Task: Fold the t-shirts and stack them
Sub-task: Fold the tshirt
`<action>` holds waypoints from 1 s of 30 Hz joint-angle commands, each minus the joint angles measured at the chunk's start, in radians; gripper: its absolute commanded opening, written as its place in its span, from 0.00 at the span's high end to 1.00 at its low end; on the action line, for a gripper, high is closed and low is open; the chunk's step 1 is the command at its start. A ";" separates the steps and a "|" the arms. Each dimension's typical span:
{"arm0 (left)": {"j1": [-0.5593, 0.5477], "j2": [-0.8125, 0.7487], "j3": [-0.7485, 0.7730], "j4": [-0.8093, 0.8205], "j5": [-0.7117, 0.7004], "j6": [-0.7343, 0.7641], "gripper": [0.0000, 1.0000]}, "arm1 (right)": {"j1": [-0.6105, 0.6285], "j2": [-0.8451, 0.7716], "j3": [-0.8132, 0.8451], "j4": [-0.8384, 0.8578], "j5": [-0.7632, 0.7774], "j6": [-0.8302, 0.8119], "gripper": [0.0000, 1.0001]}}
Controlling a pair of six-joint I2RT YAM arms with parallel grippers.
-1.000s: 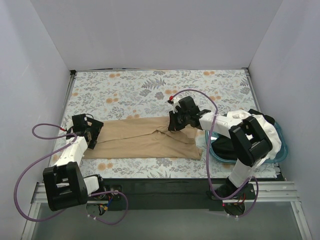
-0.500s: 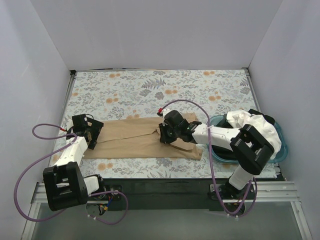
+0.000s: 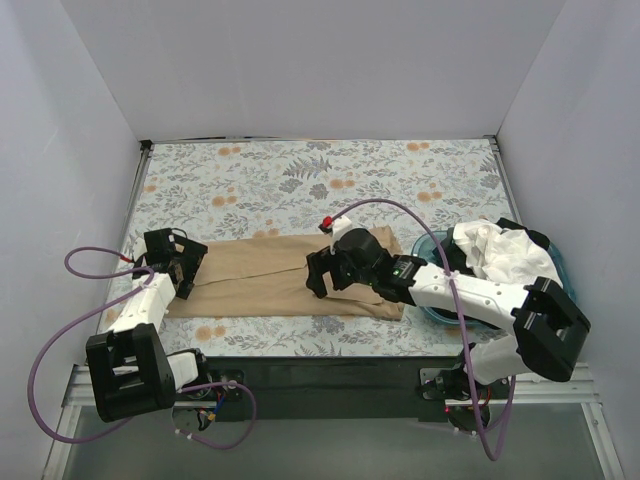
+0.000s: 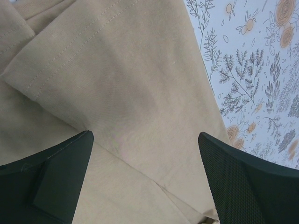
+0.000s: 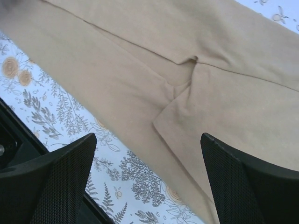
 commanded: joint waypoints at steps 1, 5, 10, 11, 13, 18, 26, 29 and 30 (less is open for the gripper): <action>-0.003 -0.007 0.000 0.008 0.004 0.013 0.05 | -0.013 -0.057 -0.029 -0.003 0.094 0.018 0.02; -0.003 0.000 -0.006 0.027 0.050 0.022 0.05 | -0.076 -0.076 -0.066 -0.047 0.071 0.076 0.02; -0.012 0.032 -0.008 0.064 0.136 0.037 0.04 | -0.139 -0.074 -0.155 -0.062 -0.026 0.148 0.02; -0.015 0.045 -0.009 0.067 0.141 0.037 0.04 | -0.147 -0.074 -0.167 -0.061 -0.027 0.166 0.02; -0.020 0.057 -0.014 0.073 0.147 0.036 0.04 | -0.156 -0.059 -0.199 -0.061 -0.033 0.180 0.02; -0.031 0.098 -0.022 0.077 0.142 0.028 0.04 | -0.222 0.005 -0.224 -0.059 -0.070 0.205 0.02; -0.150 0.076 -0.086 0.071 0.113 -0.018 0.04 | -0.409 0.186 -0.129 -0.006 -0.144 0.082 0.02; -0.246 0.048 -0.101 0.038 0.092 -0.039 0.04 | -0.473 0.298 -0.048 0.014 -0.219 0.030 0.02; -0.271 0.037 -0.106 0.019 0.085 -0.058 0.05 | -0.489 0.364 0.009 0.013 -0.236 0.026 0.02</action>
